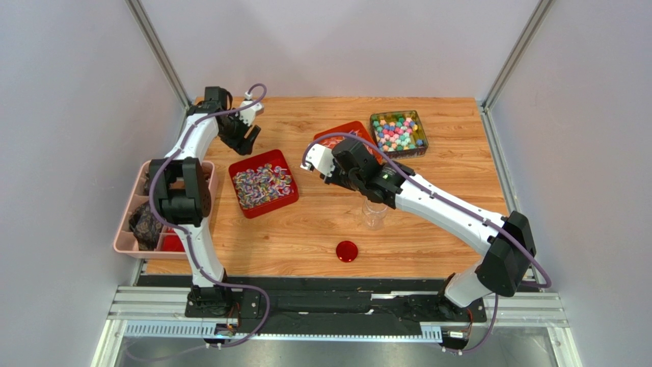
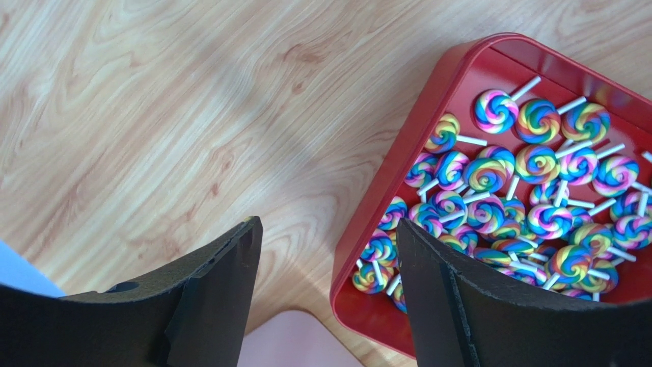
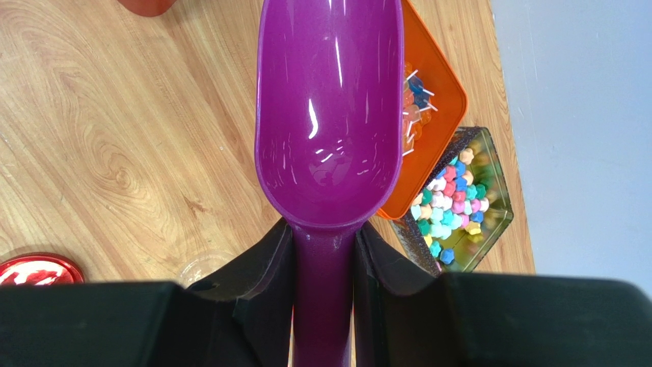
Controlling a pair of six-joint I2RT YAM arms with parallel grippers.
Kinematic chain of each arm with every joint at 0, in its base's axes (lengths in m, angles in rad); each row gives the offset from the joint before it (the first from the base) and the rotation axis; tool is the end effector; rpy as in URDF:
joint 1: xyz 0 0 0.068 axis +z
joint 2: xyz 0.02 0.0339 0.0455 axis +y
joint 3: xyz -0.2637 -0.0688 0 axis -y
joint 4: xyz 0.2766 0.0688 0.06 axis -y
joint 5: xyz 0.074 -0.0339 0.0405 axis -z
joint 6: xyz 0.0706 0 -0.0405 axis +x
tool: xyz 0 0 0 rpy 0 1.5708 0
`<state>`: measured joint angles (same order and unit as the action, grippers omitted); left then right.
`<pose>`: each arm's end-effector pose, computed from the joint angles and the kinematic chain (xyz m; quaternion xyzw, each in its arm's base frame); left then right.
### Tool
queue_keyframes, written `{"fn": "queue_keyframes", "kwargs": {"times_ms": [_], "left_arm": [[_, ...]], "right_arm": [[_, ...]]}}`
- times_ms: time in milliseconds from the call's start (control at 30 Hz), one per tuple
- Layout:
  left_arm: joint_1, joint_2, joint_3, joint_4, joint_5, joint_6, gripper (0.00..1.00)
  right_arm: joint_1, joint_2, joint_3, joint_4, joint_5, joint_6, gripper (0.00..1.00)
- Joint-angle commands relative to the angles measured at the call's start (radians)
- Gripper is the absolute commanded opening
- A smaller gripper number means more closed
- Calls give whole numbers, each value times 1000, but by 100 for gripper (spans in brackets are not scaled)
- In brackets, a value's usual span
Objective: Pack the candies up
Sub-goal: Scoop the fake candies from the storage box.
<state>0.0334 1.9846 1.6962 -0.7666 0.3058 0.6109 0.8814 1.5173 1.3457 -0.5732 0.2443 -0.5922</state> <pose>0.4784 -0.0053 0.2109 0.3094 0.9050 -0.0599 0.2857 0.2634 0.2927 0.2921 -0.5746 0.7062 -0.0530 0.4103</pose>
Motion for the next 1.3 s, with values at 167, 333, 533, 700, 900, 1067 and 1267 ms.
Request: {"fn": "queue_keyframes", "kwargs": {"times_ms": [167, 333, 533, 700, 900, 1067, 1267], "left_arm": [[0, 48, 106, -172, 128, 262, 73], [2, 88, 108, -157, 75, 273, 69], [0, 103, 76, -100, 50, 271, 66], [-4, 106, 51, -45, 27, 268, 60], [-16, 125, 26, -30, 24, 303, 56], [-30, 140, -3, 6, -10, 335, 54], [-61, 151, -13, 39, -16, 334, 52]], "right_arm": [[5, 9, -3, 26, 24, -14, 0], [5, 14, -6, 29, 24, -14, 0], [5, 20, -8, 30, 26, -17, 0], [5, 23, -8, 29, 26, -15, 0], [7, 30, -11, 29, 27, -18, 0], [8, 35, -13, 30, 29, -20, 0], [10, 43, -17, 30, 30, -24, 0]]}}
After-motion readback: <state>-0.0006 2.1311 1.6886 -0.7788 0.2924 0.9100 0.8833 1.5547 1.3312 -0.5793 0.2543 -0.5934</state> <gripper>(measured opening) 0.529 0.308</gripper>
